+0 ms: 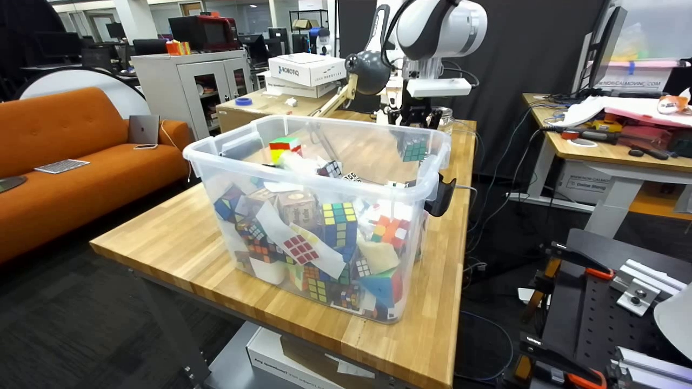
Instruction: Pick a cube from the jar and place it on the table then turn off the lamp
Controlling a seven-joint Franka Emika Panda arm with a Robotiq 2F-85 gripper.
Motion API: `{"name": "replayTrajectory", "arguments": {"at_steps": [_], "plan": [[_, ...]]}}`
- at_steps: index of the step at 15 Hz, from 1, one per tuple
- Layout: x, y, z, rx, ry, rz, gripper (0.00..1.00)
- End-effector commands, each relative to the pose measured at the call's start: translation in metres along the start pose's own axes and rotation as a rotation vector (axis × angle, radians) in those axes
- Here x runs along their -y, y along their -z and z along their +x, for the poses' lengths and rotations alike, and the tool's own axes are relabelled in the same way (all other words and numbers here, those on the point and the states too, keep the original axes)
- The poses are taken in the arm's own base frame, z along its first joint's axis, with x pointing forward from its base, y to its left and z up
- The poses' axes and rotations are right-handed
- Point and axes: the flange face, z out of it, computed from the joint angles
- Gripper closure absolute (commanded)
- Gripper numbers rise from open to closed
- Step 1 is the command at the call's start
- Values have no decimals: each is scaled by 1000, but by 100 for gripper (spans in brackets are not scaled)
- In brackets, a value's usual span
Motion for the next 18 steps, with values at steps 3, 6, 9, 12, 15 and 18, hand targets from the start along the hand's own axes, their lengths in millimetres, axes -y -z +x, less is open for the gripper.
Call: {"name": "replayTrajectory", "arguments": {"at_steps": [3,6,9,12,15,18], "plan": [[7,-32,28,75,13,-24,63],[15,-44,30,107,33,-34,63],[21,-53,28,136,60,-44,63],[25,-65,20,179,111,-48,63],[26,-80,13,224,151,-59,63],[27,-89,11,240,170,-66,63]]}}
